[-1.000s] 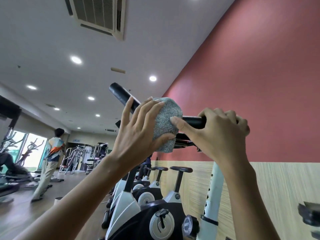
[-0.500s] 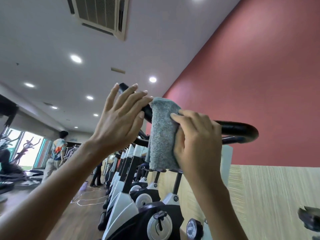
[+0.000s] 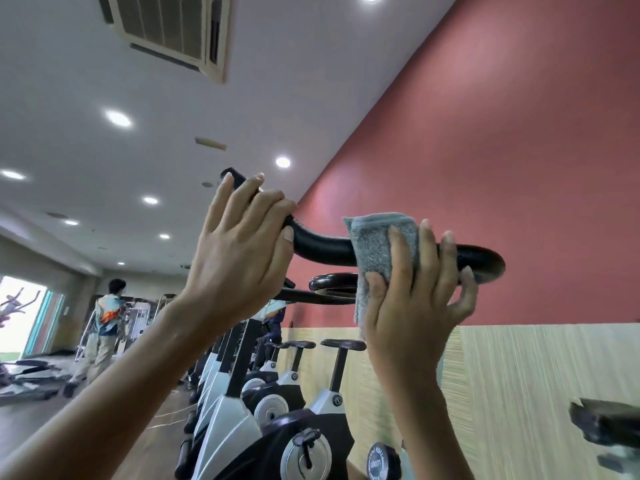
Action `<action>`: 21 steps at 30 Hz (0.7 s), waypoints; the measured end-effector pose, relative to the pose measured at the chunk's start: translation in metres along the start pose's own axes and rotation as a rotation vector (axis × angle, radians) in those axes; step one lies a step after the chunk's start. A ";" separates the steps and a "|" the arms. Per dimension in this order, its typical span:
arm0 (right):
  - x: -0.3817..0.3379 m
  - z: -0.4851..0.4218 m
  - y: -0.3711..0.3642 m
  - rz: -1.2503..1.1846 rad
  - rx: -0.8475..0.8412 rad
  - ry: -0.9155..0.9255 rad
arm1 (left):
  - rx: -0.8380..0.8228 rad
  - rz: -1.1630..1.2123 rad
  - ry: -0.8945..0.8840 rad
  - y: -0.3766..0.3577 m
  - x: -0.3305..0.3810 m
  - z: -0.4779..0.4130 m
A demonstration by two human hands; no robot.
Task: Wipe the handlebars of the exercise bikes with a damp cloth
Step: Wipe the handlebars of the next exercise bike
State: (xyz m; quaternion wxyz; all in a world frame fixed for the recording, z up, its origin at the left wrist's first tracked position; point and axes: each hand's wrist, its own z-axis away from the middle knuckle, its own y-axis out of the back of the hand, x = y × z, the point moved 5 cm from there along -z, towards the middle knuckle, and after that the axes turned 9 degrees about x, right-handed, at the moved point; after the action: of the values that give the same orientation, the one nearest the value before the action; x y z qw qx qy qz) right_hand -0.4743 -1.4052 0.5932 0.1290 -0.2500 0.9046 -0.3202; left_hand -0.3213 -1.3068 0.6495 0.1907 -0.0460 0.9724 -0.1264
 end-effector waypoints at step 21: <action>-0.009 -0.025 -0.010 -0.193 0.162 -0.171 | 0.092 0.069 0.048 -0.013 0.009 0.007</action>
State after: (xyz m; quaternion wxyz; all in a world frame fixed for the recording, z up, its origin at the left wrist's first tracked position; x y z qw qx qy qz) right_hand -0.4730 -1.3943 0.6195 0.1941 -0.3512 0.8331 -0.3807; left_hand -0.3267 -1.3222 0.6438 0.1736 -0.0007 0.9708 -0.1655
